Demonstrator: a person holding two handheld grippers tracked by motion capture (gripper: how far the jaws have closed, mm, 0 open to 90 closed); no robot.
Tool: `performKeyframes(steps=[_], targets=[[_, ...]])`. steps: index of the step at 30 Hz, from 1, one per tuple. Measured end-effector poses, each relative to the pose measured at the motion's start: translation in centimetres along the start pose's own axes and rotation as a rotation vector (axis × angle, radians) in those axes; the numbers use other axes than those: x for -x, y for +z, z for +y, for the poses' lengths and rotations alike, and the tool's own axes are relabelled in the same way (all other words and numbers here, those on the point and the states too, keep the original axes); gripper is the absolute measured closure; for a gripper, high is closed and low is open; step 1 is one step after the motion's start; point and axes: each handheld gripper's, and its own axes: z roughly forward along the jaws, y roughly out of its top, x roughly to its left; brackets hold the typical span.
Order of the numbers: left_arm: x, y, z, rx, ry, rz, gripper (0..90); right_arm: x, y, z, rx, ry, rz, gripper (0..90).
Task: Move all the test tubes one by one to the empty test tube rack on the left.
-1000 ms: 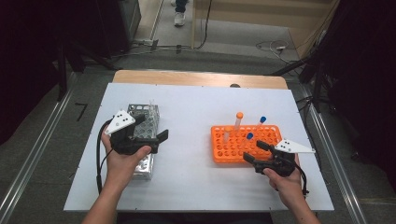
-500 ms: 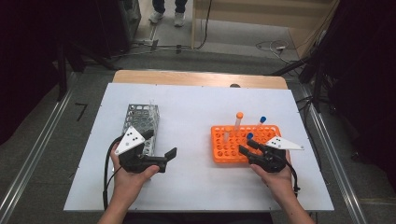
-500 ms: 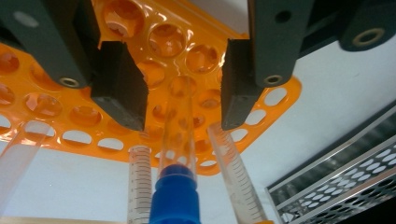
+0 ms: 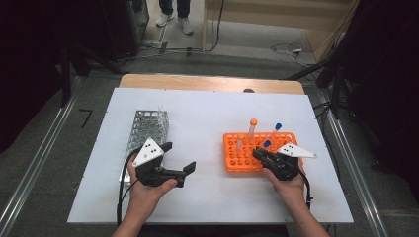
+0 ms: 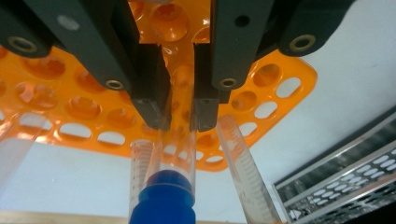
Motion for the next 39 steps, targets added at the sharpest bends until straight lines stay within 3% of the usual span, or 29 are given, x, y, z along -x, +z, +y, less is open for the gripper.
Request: performKeyframes(steps=[6,10,25,34,39], targets=[[0.3,0.1,0.1,0.006,-0.003,-0.005,0.0,-0.5,-1.6,1.1,0.055,-0.028,-0.007,75.0],[0.6,0.3,0.2,0.005,0.001,-0.014,0.0,-1.2,-2.5,1.5,0.075,-0.034,0.017,75.0],[2.5,1.4,0.9,0.003,0.023,-0.076,0.0,-5.5,-2.0,1.3,0.008,-0.120,0.173,75.0],[3.7,2.3,1.2,-0.005,0.039,-0.122,0.6,-8.2,-0.8,1.1,-0.033,-0.191,0.233,75.1],[4.4,2.8,1.2,-0.013,0.050,-0.151,2.9,-9.2,-0.2,1.0,-0.058,-0.205,0.259,75.1]])
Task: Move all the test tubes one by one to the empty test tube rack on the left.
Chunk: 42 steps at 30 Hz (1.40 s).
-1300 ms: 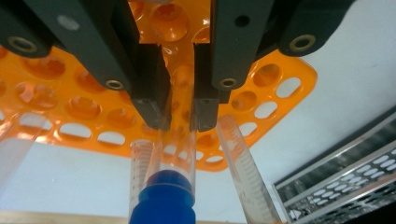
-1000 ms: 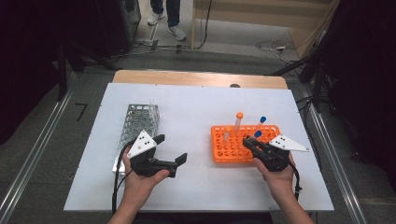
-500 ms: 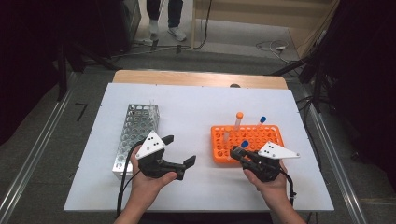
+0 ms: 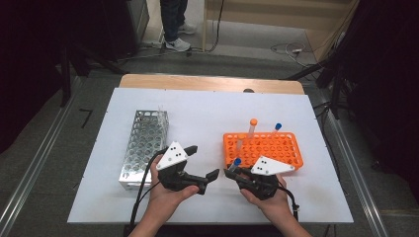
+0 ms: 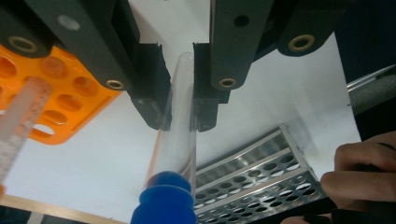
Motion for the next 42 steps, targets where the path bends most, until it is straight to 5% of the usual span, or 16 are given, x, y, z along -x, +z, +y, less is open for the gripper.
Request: performKeyframes(steps=[7,21,31,35,42], targets=[[0.9,1.0,-0.3,-0.022,0.023,-0.037,13.0,-1.0,0.8,0.1,-0.026,-0.024,0.042,75.2],[2.3,1.8,-0.5,-0.032,0.111,-0.112,67.9,-1.7,1.1,0.3,-0.041,-0.045,0.123,75.1],[2.3,1.8,-0.4,-0.035,0.136,-0.105,75.5,-1.5,1.2,0.2,-0.051,-0.033,0.152,75.0],[2.1,1.6,-0.3,-0.027,0.115,-0.109,75.9,-1.4,1.1,0.2,-0.041,-0.033,0.163,73.9],[1.1,0.8,0.0,0.000,0.100,-0.071,76.1,-1.0,0.5,0.3,-0.012,-0.021,0.160,47.6]])
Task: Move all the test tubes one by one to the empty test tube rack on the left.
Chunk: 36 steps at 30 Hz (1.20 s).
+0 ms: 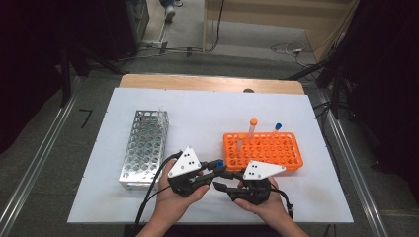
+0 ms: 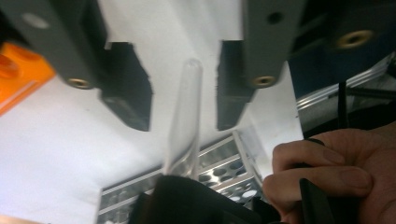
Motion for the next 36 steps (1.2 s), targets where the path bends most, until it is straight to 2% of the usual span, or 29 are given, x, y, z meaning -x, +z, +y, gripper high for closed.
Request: performKeyframes(steps=[3,8,10,15,20,24,28,36], targets=[[-0.4,-0.5,0.1,0.010,-0.006,0.017,76.1,0.4,-0.6,0.1,0.017,0.013,-0.010,32.3],[-1.4,-1.3,0.2,0.015,-0.014,0.048,76.1,1.0,-1.9,0.0,0.026,0.017,-0.055,6.8],[-1.8,-1.7,0.3,0.020,-0.018,0.062,76.1,1.3,-2.4,-0.1,0.020,0.025,-0.066,1.0],[-2.9,-2.9,0.9,0.038,-0.019,0.109,76.1,2.0,-3.6,-0.5,0.027,0.031,-0.066,0.0],[-4.3,-4.1,1.6,0.059,-0.033,0.151,76.1,2.8,-5.0,-0.9,0.044,0.039,-0.116,0.0],[-5.4,-5.1,2.1,0.070,-0.036,0.193,76.1,3.6,-6.1,-1.3,0.056,0.052,-0.133,0.0],[-6.8,-6.1,2.4,0.080,-0.047,0.239,76.2,4.3,-6.9,-1.7,0.057,0.054,-0.138,0.0],[-9.9,-7.8,2.8,0.095,-0.074,0.325,76.2,5.3,-7.6,-2.2,0.061,0.075,-0.193,0.0]])
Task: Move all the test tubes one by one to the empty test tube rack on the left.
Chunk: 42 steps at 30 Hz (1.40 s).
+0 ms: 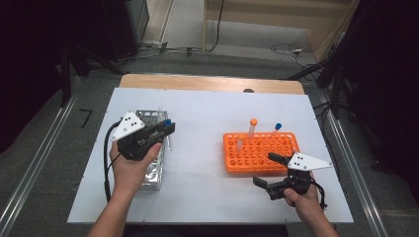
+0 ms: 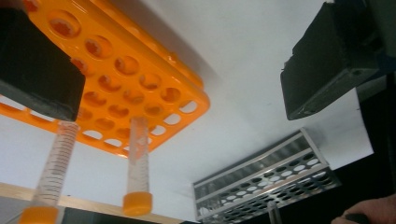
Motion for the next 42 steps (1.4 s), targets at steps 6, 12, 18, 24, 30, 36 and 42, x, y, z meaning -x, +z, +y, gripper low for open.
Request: performKeyframes(steps=[6,12,18,24,30,36,42], targets=[[-2.4,0.2,0.0,0.010,-0.032,0.060,76.2,0.3,0.1,-0.2,-0.010,-0.007,-0.021,0.0],[-4.3,1.1,-0.1,0.011,-0.064,0.102,76.2,0.5,0.1,-0.3,-0.011,0.000,-0.028,0.0],[-5.5,2.4,-0.1,0.016,-0.074,0.138,76.2,0.6,0.0,-0.4,-0.006,0.004,-0.034,0.0],[-6.1,3.6,-0.4,0.031,-0.102,0.172,76.2,0.7,0.0,-0.5,-0.007,0.002,-0.033,0.0],[-6.3,4.5,-0.8,0.026,-0.092,0.204,76.2,0.8,0.1,-0.5,-0.010,0.003,-0.035,0.0],[-6.3,4.8,-1.2,-0.013,-0.084,0.212,76.2,0.8,0.1,-0.5,-0.013,0.002,-0.039,0.0],[-5.9,4.8,-1.9,-0.074,-0.070,0.209,76.1,0.7,0.1,-0.6,-0.018,-0.002,-0.037,0.0]])
